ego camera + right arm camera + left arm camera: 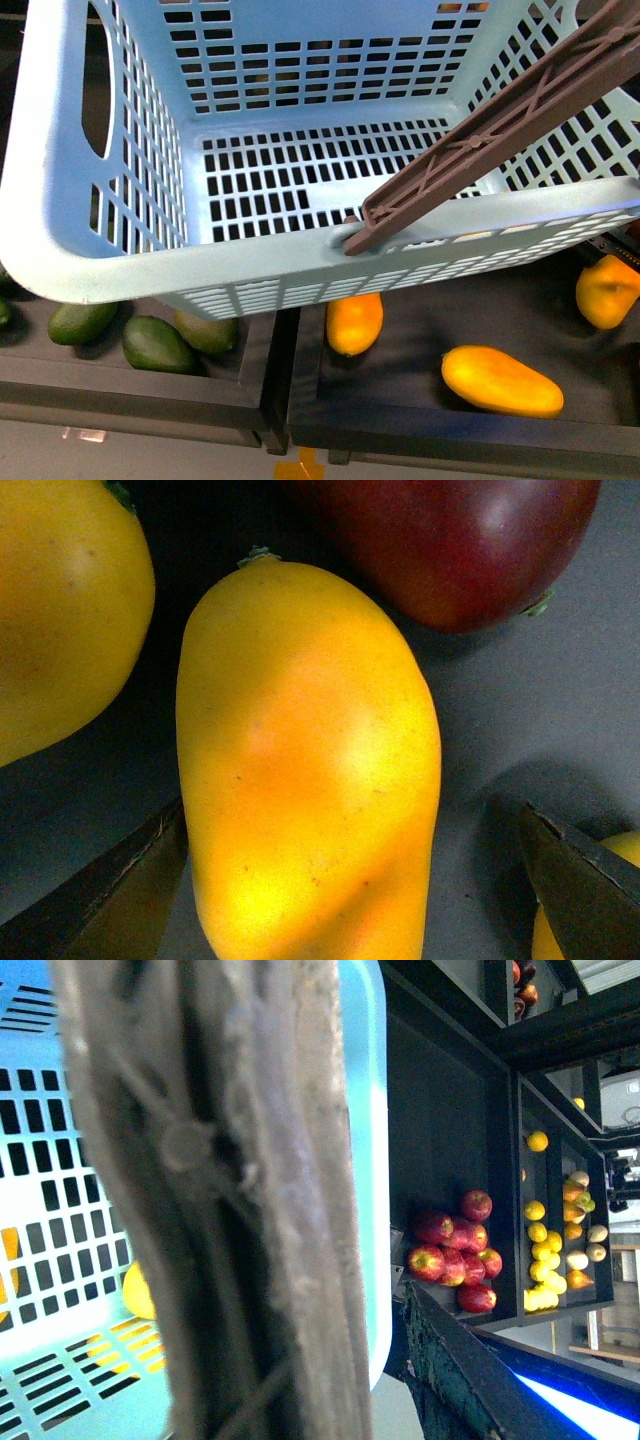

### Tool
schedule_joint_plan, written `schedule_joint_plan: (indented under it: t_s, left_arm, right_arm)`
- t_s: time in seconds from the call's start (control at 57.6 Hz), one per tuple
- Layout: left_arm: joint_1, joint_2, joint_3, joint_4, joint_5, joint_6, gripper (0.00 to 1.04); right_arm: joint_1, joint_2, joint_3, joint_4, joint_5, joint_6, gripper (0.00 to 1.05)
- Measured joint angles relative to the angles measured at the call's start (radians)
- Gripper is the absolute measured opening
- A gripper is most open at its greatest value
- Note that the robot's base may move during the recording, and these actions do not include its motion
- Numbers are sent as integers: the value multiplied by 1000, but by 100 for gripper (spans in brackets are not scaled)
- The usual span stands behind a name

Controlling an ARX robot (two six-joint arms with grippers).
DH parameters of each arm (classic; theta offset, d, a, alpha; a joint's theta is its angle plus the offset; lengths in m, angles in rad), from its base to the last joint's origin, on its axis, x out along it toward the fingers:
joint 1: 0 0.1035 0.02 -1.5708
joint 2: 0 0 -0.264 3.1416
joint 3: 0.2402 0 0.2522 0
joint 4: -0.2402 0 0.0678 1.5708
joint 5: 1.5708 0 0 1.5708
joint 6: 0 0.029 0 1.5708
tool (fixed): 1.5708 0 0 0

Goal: Pick lemon and mango into basket

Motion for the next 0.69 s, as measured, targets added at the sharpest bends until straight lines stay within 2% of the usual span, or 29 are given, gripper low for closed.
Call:
schedule_joint_plan:
  t_s: [0.052, 0.121, 0.208, 0.469, 0.694]
  left_arm:
    - [0, 0, 0, 0, 0, 0, 28]
    - [0, 0, 0, 0, -1, 0, 28]
    - [0, 0, 0, 0, 0, 0, 28]
    - [0, 0, 0, 0, 4, 0, 28]
    - [0, 0, 0, 0, 3, 0, 28]
  right_arm:
    - [1, 9, 9, -6, 6, 3, 88]
    - [2, 21, 13, -9, 10, 5, 73]
    - [0, 21, 10, -5, 12, 6, 63]
    - [-36, -34, -51, 31, 1, -22, 59]
    - [-112, -251, -166, 98, -35, -132, 59]
